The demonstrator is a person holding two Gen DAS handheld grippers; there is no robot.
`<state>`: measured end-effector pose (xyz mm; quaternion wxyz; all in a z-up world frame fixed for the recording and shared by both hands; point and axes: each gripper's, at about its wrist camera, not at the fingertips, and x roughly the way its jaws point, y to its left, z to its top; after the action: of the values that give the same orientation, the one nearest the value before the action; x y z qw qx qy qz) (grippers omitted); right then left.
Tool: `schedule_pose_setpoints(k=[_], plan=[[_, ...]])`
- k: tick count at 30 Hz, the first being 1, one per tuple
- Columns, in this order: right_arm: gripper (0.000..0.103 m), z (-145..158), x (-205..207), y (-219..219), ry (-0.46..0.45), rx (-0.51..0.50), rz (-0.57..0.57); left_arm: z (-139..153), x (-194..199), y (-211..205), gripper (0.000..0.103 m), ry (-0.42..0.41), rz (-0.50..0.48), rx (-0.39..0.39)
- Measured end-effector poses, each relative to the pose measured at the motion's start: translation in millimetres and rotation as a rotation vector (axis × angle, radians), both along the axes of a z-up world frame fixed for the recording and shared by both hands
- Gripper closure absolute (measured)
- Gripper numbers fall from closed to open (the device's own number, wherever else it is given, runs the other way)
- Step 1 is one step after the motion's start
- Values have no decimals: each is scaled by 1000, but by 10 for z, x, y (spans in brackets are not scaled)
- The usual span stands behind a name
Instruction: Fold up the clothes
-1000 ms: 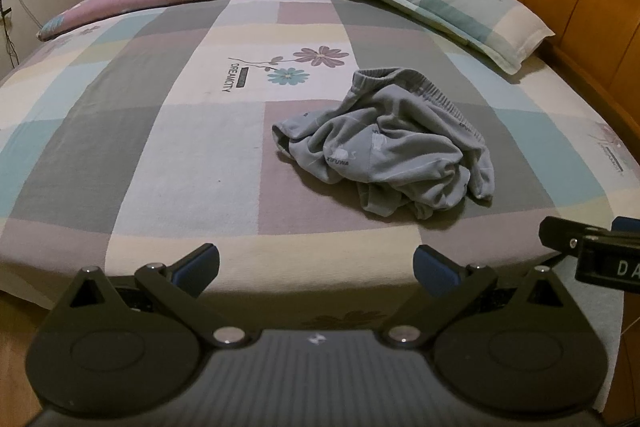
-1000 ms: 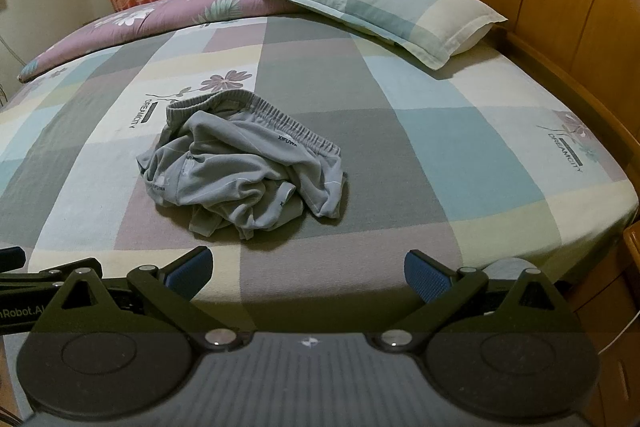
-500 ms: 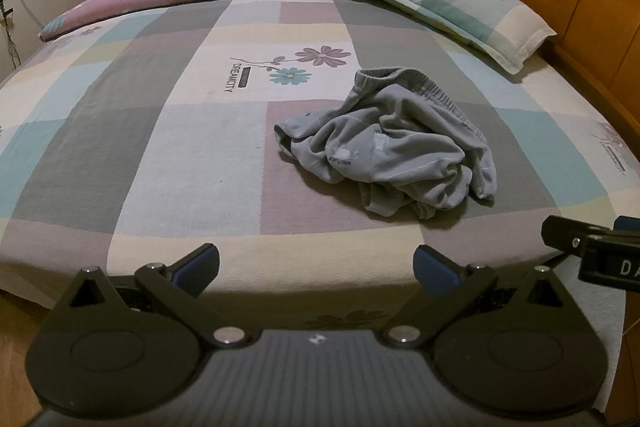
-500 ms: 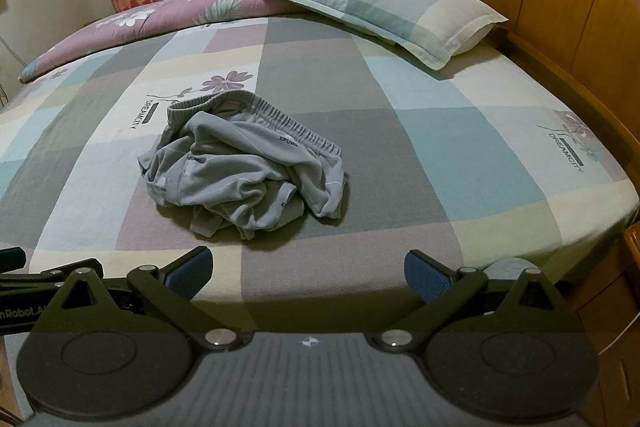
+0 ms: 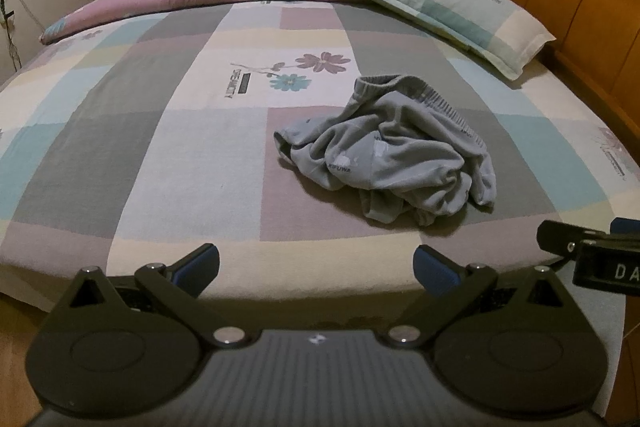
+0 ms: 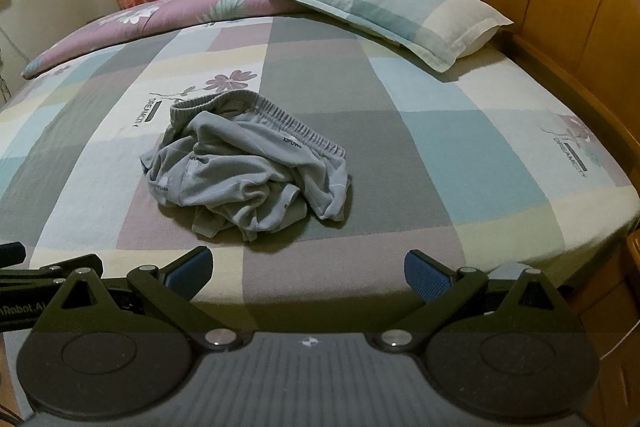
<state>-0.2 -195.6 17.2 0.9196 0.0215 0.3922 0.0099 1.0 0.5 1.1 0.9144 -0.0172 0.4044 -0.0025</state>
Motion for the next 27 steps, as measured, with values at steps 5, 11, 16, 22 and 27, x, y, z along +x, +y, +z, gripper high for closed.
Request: schedule_pose_setpoints(k=[5, 11, 16, 22, 27], plan=[[0, -12, 31, -21, 7, 4, 0, -1, 17, -25, 1, -7, -6, 6], [0, -29, 89, -43, 11, 5, 8, -1, 67, -6, 1, -15, -7, -20], [0, -29, 165, -64, 11, 8, 21, 10, 123, 3, 1, -26, -4, -21], [0, -53, 294, -86, 14, 20, 48, -4, 238, -4, 1, -23, -20, -28], [0, -112, 462, -64, 41, 9, 106, -53, 381, -47, 1, -18, -61, -44]])
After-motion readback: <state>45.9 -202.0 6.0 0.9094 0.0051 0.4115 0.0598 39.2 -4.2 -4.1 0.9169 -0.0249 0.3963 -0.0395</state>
